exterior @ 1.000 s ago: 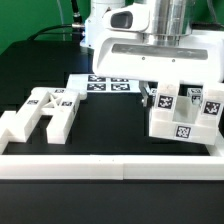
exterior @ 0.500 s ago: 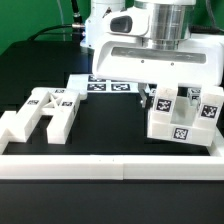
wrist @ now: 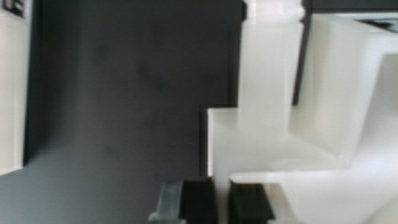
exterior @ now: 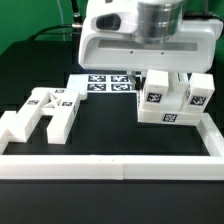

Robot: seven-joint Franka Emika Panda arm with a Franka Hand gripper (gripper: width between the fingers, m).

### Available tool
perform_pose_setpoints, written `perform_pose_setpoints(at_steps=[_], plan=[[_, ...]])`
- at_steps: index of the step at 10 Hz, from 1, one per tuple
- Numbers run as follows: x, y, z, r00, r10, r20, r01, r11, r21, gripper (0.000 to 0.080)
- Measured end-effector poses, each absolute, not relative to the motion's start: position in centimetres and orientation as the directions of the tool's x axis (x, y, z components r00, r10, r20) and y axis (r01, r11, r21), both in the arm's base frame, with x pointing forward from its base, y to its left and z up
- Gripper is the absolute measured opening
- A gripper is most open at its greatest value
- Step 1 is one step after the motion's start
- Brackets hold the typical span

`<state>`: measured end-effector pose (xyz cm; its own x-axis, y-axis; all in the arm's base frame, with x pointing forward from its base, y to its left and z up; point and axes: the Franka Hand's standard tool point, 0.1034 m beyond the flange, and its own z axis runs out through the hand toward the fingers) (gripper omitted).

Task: Assemble chair

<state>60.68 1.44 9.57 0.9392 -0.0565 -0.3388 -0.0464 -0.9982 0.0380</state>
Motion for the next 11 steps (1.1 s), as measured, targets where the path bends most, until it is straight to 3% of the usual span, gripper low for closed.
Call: perform_pose_setpoints(at_steps=[3,5,7,10,11], plan=[[59.6,1.1,9.0,0.836,-0.048,-0.546,-0.028,-0.999,0.046,0.0032],[58.9,0.5,8.8,0.73,-0.01,-0.683,0.008,-1.0,0.024,0.0032],[59.4,0.3,8.2,0.681,-0.007,-0.733,0.016,-1.0,0.025,0.0032],[53.2,-0.1,9.8,0.472,-0.016,-0.882,-0.012,-1.0,0.012,0.0032],[55.8,-0.3,7.5,0.516,-0.021,-0.856,0.002,-1.0,0.026,0.0042]])
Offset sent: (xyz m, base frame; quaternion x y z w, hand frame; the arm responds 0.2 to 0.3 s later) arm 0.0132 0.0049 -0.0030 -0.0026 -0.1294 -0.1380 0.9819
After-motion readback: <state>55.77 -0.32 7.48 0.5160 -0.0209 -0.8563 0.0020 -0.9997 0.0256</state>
